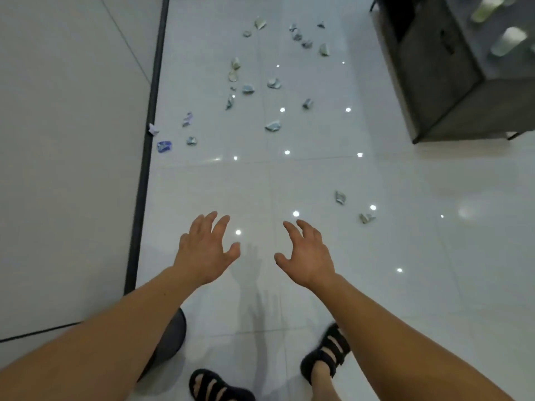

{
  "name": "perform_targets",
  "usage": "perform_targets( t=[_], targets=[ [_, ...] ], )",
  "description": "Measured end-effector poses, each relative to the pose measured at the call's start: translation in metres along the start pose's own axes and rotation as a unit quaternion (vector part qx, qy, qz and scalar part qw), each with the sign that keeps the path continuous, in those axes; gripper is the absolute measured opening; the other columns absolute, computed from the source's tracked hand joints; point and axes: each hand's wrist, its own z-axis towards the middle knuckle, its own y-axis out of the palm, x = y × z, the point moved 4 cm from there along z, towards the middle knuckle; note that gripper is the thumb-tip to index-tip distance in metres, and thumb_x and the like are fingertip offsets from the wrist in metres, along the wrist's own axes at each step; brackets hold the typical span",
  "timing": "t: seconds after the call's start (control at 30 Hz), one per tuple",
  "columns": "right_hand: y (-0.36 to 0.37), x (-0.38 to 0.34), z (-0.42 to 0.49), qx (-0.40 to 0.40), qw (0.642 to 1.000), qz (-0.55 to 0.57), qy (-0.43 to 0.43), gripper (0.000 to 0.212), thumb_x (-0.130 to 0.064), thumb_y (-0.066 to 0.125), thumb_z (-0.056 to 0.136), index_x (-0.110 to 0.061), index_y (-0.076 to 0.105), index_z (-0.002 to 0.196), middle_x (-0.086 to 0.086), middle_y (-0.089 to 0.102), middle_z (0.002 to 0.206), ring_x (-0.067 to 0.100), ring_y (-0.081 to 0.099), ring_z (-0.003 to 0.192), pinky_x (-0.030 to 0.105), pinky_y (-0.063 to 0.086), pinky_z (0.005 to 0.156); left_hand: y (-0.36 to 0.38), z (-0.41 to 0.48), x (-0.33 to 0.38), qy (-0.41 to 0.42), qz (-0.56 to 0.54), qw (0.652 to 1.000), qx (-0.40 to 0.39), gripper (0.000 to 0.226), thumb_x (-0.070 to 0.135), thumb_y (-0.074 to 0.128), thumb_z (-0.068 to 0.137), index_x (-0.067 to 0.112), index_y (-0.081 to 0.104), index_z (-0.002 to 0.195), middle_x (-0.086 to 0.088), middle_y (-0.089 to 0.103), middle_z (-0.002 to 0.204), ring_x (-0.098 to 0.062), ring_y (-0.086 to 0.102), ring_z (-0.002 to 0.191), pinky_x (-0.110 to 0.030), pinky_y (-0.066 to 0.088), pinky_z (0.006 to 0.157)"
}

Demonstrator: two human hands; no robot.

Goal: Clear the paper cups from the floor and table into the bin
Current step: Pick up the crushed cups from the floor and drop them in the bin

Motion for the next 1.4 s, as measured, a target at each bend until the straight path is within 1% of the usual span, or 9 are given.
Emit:
perform_targets(
  t=[0.13,0.27,0.43,0.57,0.73,0.83,0.93,1.13,1.4],
  targets=[
    [-0.081,0.096,-0.008,0.035,0.997,0.031,0.056,0.077,-0.049,0.055,0.09,-0.03,0.016,0.154,0.002,0.011,0.161,0.022,0.009,0.146,0.043,0.035,0.108,-0.026,0.033,0.134,0.055,0.019,0.998,0.0,0.069,0.055,0.041,0.092,0.026,0.019,0.151,0.0,0.013,0.159,-0.022,0.006,0.146,-0.046,0.025,0.112],
    [-0.15,0.191,-0.015,0.063,0.992,0.031,0.109,0.076,-0.05,0.053,0.091,-0.03,0.015,0.154,0.001,0.011,0.161,0.023,0.01,0.147,0.043,0.033,0.108,-0.035,0.056,0.252,0.117,0.02,0.993,-0.005,0.068,0.053,0.043,0.093,0.025,0.022,0.15,-0.001,0.017,0.158,-0.022,0.009,0.146,-0.046,0.027,0.113],
    [-0.19,0.272,-0.008,0.043,0.984,0.007,0.175,0.077,-0.05,0.051,0.092,-0.03,0.012,0.155,0.001,0.009,0.161,0.023,0.01,0.146,0.043,0.034,0.108,-0.026,0.096,0.339,0.173,0.024,0.984,-0.032,0.068,0.054,0.042,0.092,0.025,0.021,0.15,0.0,0.017,0.158,-0.021,0.011,0.145,-0.045,0.029,0.112],
    [-0.19,0.307,0.019,0.003,0.979,-0.001,0.204,0.08,-0.05,0.053,0.09,-0.029,0.01,0.154,0.0,0.007,0.161,0.023,0.01,0.146,0.043,0.033,0.109,-0.007,0.142,0.357,0.167,0.024,0.983,-0.076,0.07,0.055,0.04,0.093,0.025,0.018,0.151,0.0,0.014,0.159,-0.02,0.008,0.146,-0.045,0.028,0.113],
    [-0.186,0.338,0.085,-0.026,0.971,0.007,0.238,0.086,-0.053,0.056,0.087,-0.03,0.009,0.154,-0.001,0.009,0.161,0.023,0.013,0.146,0.042,0.034,0.109,0.013,0.225,0.36,0.147,0.014,0.982,-0.117,0.071,0.054,0.04,0.093,0.024,0.015,0.152,-0.001,0.011,0.159,-0.021,0.008,0.146,-0.043,0.027,0.113],
    [-0.171,0.361,0.135,-0.038,0.964,0.021,0.26,0.085,-0.052,0.057,0.087,-0.03,0.011,0.154,-0.001,0.011,0.161,0.022,0.014,0.145,0.042,0.036,0.109,0.028,0.284,0.363,0.154,0.024,0.979,-0.128,0.071,0.054,0.039,0.093,0.023,0.014,0.152,-0.002,0.011,0.159,-0.022,0.009,0.145,-0.044,0.028,0.113],
    [-0.145,0.384,0.185,-0.078,0.962,0.007,0.261,0.085,-0.051,0.057,0.086,-0.029,0.011,0.154,0.0,0.011,0.16,0.023,0.014,0.145,0.042,0.039,0.107,0.054,0.328,0.364,0.157,0.03,0.974,-0.158,0.072,0.054,0.039,0.093,0.022,0.014,0.152,-0.003,0.012,0.159,-0.022,0.009,0.145,-0.043,0.027,0.114],
    [-0.079,0.432,0.267,-0.097,0.97,-0.001,0.221,0.084,-0.05,0.059,0.083,-0.03,0.016,0.152,0.001,0.016,0.158,0.026,0.02,0.141,0.043,0.04,0.102,0.141,0.388,0.365,0.14,0.028,0.966,-0.216,0.072,0.054,0.039,0.093,0.023,0.013,0.152,-0.001,0.009,0.159,-0.022,0.008,0.145,-0.044,0.025,0.114],
    [0.032,0.534,0.353,-0.137,0.971,-0.013,0.195,0.084,-0.047,0.063,0.083,-0.026,0.017,0.151,0.005,0.016,0.157,0.031,0.024,0.138,0.048,0.04,0.102,0.279,0.463,0.375,0.112,-0.019,0.968,-0.223,0.073,0.054,0.043,0.09,0.022,0.015,0.151,-0.002,0.013,0.158,-0.023,0.012,0.144,-0.046,0.025,0.114]
  ],
)
